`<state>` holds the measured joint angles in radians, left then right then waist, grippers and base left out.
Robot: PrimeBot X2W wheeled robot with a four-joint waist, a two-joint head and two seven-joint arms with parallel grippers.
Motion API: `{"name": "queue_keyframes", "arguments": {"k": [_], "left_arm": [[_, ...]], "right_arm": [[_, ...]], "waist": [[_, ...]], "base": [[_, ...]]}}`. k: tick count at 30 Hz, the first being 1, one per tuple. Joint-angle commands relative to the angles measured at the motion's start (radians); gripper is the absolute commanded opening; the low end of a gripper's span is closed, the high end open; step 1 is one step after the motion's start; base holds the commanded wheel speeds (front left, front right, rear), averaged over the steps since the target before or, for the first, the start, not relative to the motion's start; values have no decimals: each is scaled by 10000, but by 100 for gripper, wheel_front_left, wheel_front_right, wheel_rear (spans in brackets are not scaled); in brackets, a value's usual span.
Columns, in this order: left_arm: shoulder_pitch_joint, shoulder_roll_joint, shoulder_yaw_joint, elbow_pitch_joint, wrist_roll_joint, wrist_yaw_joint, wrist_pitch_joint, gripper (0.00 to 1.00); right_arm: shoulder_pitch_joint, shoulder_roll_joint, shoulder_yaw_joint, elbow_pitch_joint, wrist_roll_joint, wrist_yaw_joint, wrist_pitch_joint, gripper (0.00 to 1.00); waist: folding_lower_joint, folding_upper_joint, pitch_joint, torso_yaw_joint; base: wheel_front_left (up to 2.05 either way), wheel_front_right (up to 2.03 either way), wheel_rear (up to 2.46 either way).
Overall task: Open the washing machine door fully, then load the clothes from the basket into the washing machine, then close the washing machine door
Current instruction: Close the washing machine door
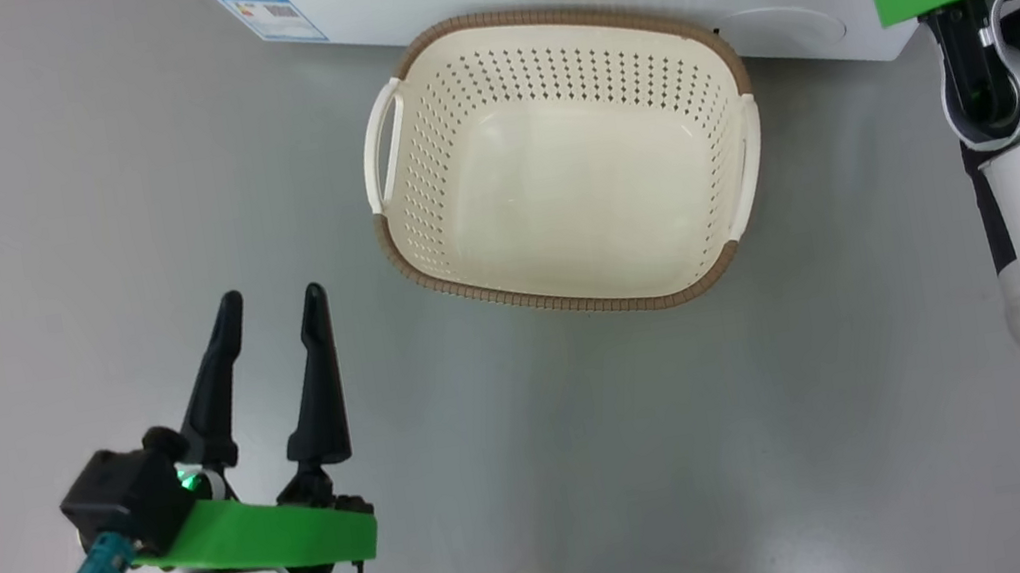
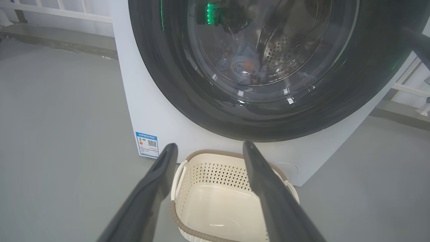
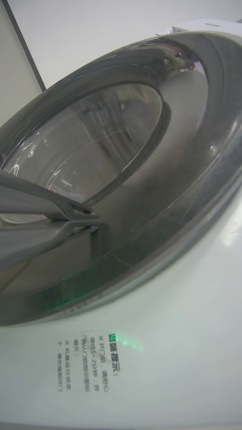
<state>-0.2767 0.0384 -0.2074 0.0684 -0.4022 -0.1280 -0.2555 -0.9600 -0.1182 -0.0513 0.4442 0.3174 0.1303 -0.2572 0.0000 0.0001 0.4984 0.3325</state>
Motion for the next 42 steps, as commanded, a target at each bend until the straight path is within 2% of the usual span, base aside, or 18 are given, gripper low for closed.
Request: {"name": "queue_keyframes", "arguments": {"k": [1, 10, 19, 20, 23, 24, 25, 26, 33, 42], "left_arm": [[-201, 193, 319, -255, -77, -27, -63, 100], [-490, 180, 262, -224, -112, -27, -63, 100], [-349, 198, 405, -4, -87, -27, -63, 100], [-298, 210, 451, 57, -91, -27, -63, 100], [-156, 269, 586, 274, -113, -27, -63, 100], [-111, 300, 623, 349, -108, -27, -63, 100], [-64, 332, 660, 419, -100, -27, -63, 100], [-11, 365, 701, 483, -94, -27, -63, 100], [470, 600, 976, 889, -38, -27, -63, 100], [1107, 815, 1410, 981, 101, -27, -63, 100]], "right_arm": [[-308, 263, 28, -279, -29, 4, -46, 0], [-873, 375, -347, -302, -105, 4, -46, 0], [56, 314, 773, -484, -68, 4, -46, 0], [234, 306, 892, -512, -28, 4, -46, 7], [768, 254, 1264, -533, 80, 4, -46, 42], [944, 223, 1406, -529, 98, 4, -46, 69], [1117, 186, 1566, -508, 110, 4, -46, 87], [1293, 161, 1750, -472, 143, 4, -46, 100], [2431, 56, 2542, -444, 510, 4, -46, 100], [4039, 62, 2396, -677, 675, 4, -46, 100]], "waist": [[0, -1, 111, 25], [0, -1, 384, 75], [0, -1, 20, -78], [0, -1, -65, -118], [0, -1, -356, -252], [0, -1, -463, -301], [0, -1, -575, -354], [0, -1, -693, -408], [0, -1, -1554, -787], [0, -1, -2548, -1260]], "base": [[0, 0, 0], [0, 0, 0], [0, 0, 0], [0, 0, 0], [0, 0, 0], [0, 0, 0], [0, 0, 0], [0, 0, 0], [0, 0, 0], [0, 0, 0]]}}
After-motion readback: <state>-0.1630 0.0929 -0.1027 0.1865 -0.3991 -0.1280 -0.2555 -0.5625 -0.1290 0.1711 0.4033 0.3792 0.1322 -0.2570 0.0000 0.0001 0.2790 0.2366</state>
